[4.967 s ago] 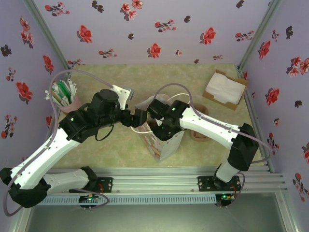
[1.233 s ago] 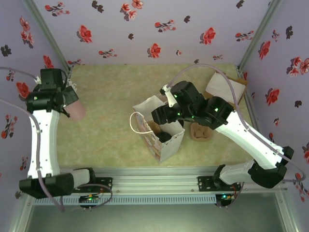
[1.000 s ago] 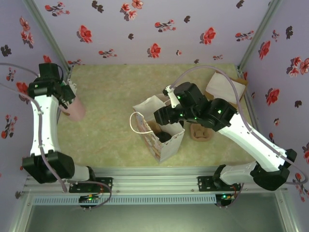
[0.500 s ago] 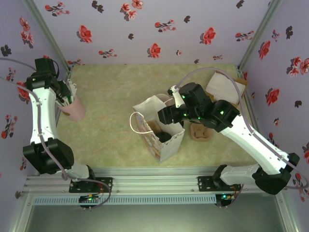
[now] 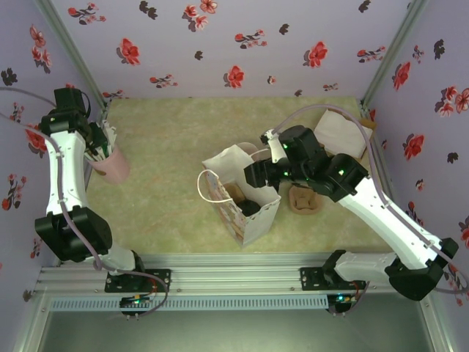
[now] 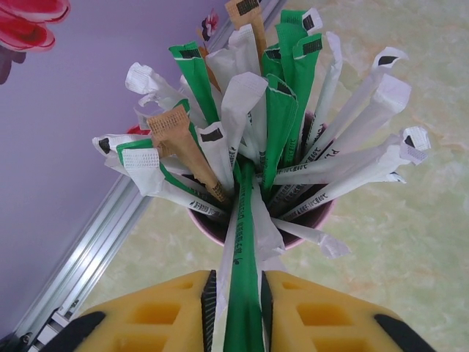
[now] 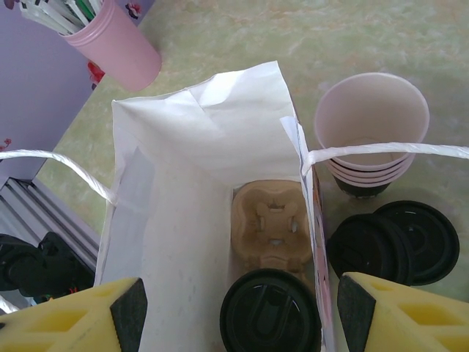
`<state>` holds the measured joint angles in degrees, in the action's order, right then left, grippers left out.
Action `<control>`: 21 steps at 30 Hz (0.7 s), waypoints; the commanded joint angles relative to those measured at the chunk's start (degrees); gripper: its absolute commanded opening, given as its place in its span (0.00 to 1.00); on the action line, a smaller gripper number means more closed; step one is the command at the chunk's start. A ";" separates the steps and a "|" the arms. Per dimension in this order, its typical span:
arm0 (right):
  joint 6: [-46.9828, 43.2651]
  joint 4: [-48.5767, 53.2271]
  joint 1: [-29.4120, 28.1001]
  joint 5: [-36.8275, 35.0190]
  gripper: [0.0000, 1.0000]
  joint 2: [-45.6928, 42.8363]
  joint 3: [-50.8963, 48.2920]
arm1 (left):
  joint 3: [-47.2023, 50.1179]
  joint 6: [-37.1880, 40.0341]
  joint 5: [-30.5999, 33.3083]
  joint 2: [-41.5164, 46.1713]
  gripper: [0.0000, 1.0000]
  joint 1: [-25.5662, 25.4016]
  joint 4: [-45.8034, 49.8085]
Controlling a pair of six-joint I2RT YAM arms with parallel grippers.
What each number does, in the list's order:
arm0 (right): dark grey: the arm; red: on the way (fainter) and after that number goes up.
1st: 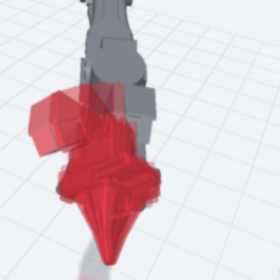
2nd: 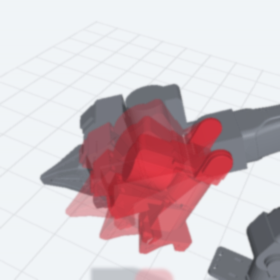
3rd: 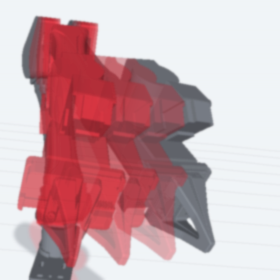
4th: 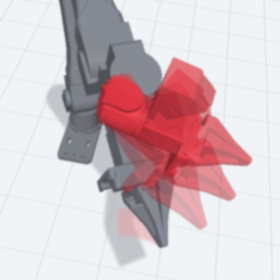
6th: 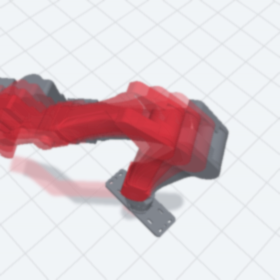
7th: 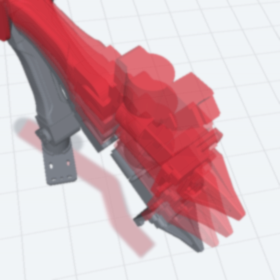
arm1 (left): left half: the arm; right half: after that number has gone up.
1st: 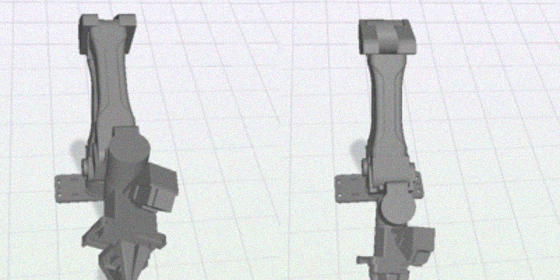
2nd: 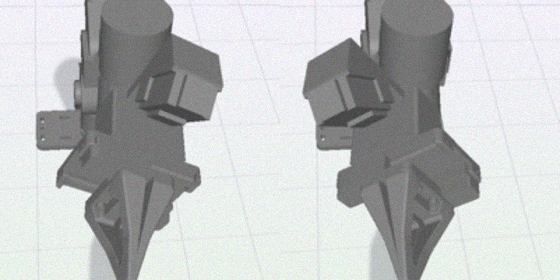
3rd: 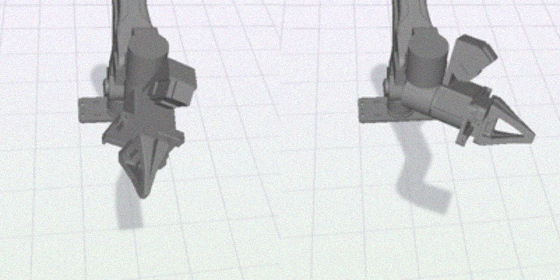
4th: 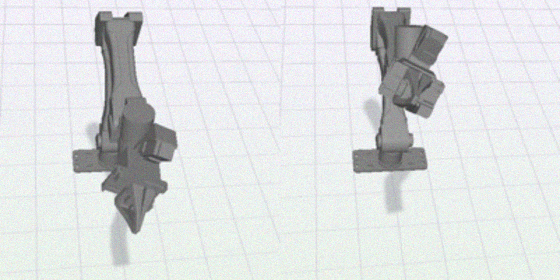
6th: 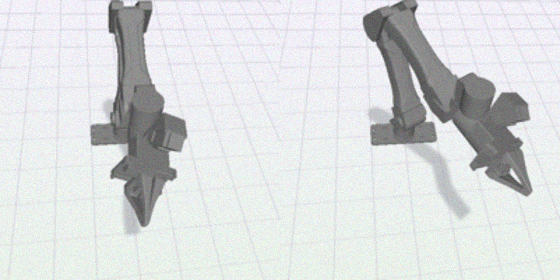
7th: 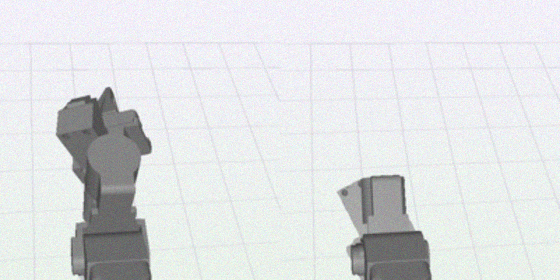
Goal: Pack the takeout coffee
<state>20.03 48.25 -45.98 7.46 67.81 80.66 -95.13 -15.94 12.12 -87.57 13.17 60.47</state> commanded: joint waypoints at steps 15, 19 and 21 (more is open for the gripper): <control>0.51 -0.38 1.28 1.28 0.71 -1.37 0.04 | -11.40 3.04 0.45 0.02 0.13 0.37 7.54; 0.62 -0.10 1.24 0.96 0.71 -1.17 0.62 | -15.35 2.50 0.19 2.20 0.13 0.37 10.35; 0.77 -0.01 1.25 0.88 0.71 -1.09 0.73 | -17.63 2.24 -0.21 3.38 0.13 0.27 11.85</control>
<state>20.08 48.01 -45.10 7.99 67.37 80.51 -109.08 -14.20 12.14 -87.53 13.15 68.38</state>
